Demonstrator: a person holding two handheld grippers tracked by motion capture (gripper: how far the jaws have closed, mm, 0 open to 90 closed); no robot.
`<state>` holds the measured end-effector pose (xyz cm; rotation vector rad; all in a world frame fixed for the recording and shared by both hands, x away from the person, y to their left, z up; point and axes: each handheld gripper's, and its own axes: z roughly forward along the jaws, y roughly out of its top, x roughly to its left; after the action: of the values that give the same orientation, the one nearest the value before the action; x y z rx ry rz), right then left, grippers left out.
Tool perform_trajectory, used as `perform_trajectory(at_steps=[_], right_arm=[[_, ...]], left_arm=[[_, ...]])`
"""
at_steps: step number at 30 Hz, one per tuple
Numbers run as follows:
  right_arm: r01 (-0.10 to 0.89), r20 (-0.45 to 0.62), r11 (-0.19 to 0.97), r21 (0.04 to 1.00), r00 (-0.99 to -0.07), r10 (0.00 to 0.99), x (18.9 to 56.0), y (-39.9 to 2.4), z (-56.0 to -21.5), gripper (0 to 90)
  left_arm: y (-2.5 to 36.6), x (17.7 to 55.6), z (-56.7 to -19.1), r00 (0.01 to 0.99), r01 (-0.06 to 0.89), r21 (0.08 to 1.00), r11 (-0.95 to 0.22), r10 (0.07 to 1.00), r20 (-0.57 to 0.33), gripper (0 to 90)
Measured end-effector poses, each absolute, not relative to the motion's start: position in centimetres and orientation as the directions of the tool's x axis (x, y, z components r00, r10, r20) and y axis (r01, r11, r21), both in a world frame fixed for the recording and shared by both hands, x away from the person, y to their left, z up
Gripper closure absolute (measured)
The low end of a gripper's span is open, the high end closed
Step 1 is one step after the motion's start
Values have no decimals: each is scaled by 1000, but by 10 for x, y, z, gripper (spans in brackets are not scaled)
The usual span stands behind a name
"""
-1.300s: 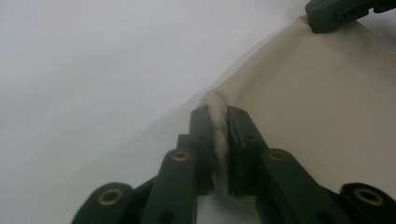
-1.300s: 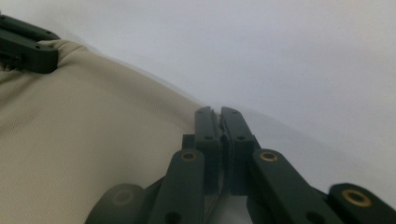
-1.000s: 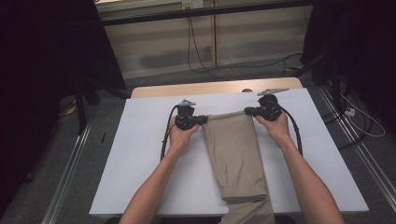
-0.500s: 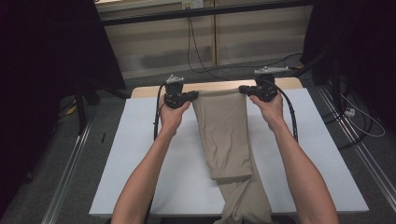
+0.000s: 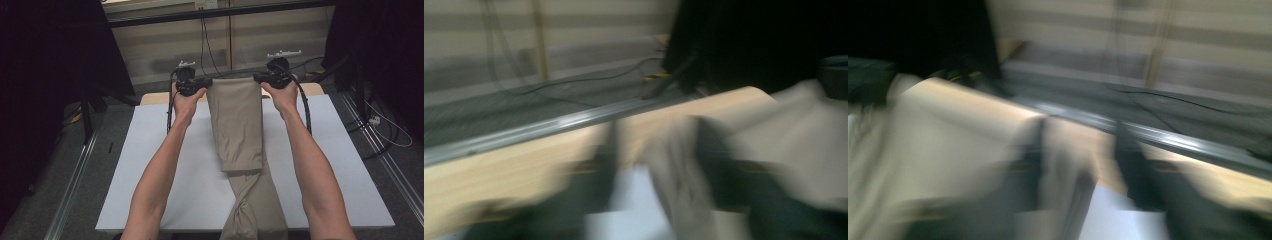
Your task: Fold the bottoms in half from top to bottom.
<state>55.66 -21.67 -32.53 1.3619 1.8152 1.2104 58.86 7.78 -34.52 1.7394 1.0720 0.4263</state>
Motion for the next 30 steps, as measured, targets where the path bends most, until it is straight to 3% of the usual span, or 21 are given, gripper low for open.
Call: perform_trajectory(at_steps=[1, 4, 15, 20, 26, 30], right_arm=[[452, 80, 85, 888, -333, 939, 557, -218, -328, 514], [474, 84, 98, 875, -347, 934, 552, -223, -337, 422], [468, 134, 125, 875, -482, 866, 471, -221, -385, 434], [466, 113, 182, 866, -537, 836, 419, -214, -401, 496], [463, 125, 243, 853, -633, 764, 360, -203, -411, 684], [488, 154, 277, 828, -672, 724, 327, -190, -423, 721]], left_arm=[[76, 587, -351, 552, 467, 874, -134, 816, -170, 344], [75, 580, -364, 564, 477, 860, -183, 814, -140, 247], [96, 513, -387, 623, 443, 868, -226, 773, -116, 159], [108, 472, -406, 653, 446, 859, -249, 748, -122, 141], [114, 422, -420, 689, 444, 839, -313, 719, -97, 139], [121, 388, -426, 707, 456, 822, -341, 700, -102, 140]])
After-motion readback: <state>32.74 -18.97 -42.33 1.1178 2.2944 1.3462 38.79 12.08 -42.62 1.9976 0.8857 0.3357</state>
